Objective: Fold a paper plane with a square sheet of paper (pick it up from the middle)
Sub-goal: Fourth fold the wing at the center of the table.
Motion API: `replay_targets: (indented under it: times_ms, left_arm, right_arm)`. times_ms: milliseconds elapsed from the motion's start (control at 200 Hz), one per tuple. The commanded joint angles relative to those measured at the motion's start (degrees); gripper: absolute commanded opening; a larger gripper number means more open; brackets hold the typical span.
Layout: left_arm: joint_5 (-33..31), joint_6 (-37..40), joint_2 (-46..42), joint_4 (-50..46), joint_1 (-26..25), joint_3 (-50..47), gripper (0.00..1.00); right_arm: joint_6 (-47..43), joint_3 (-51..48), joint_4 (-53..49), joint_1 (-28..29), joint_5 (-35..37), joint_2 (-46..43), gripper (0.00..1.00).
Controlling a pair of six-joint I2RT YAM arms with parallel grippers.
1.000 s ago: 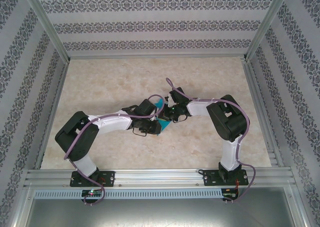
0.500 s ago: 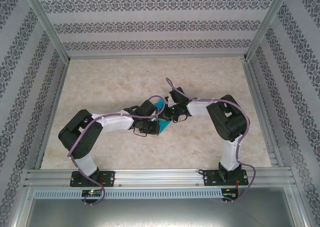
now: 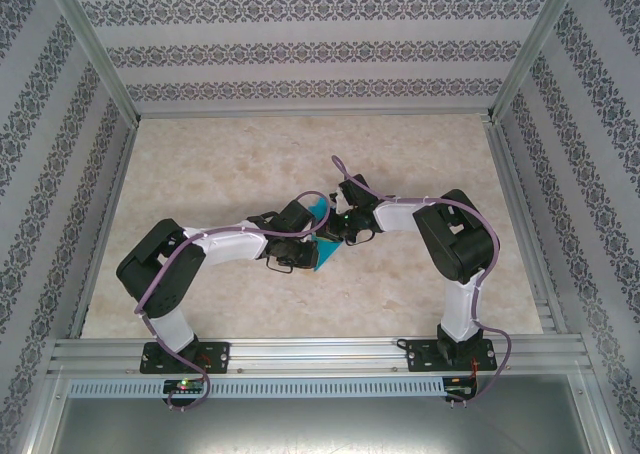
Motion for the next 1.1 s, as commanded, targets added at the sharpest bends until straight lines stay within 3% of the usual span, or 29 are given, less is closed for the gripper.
replay_targets:
  times_ms: [0,215,629,1094]
  left_arm:
    - [-2.2,0.2,-3.6,-1.8,0.1,1.2,0.14]
    - [-1.4,-2.0,-8.0,2.5,0.1,-0.1,0.16]
    - [5.2,-2.7,-1.3,9.2,0.0,-2.2,0.13]
    - [1.2,-0.6,0.3,8.7,0.8,-3.5,0.1]
  right_arm:
    - [-1.3,-0.9,-4.8,0.2,3.9,2.2,0.05]
    - [-0.9,-1.1,-4.1,0.2,3.2,2.3,0.05]
    - [-0.3,-1.3,-3.0,-0.2,1.6,2.1,0.05]
    - [-0.6,-1.2,-3.6,-0.4,1.6,2.1,0.05]
